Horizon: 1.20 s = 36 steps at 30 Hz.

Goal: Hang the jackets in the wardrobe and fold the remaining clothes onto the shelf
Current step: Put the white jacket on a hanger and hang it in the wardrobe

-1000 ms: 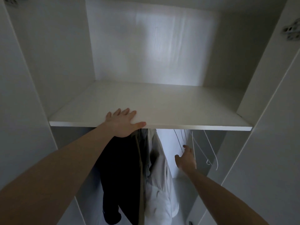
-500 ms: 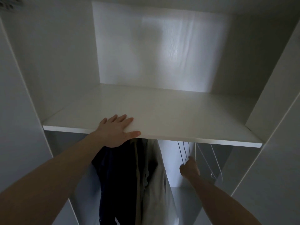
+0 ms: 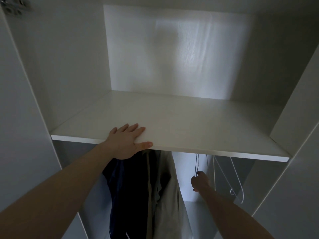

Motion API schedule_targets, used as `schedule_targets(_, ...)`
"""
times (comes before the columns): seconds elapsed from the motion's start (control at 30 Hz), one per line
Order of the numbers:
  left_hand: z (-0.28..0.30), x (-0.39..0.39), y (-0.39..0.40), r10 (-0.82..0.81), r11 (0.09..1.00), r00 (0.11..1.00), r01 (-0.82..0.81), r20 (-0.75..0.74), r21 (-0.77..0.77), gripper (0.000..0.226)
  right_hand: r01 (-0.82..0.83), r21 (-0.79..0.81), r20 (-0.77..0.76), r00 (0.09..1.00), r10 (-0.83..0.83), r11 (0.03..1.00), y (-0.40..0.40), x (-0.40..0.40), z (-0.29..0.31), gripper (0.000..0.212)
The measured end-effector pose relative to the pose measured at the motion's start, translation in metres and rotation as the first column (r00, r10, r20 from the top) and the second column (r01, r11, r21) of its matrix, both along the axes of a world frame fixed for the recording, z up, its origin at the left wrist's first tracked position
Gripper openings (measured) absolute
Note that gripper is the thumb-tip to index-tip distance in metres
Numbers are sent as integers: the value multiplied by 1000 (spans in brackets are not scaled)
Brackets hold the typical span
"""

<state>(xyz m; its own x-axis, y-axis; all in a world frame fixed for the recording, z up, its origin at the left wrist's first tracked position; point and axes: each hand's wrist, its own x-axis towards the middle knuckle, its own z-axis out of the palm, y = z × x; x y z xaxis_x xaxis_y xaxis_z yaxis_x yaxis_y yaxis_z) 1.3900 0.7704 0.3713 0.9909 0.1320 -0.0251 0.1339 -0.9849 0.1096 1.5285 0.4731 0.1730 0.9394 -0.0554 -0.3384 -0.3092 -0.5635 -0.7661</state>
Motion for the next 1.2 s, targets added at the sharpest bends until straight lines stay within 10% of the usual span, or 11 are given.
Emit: schedule_targets(1.2, 4, -5, -3, 5, 1000, 1000, -5, 7, -20, 100, -101, 310, 101, 992, 72, 945, -28, -76, -3, 18)
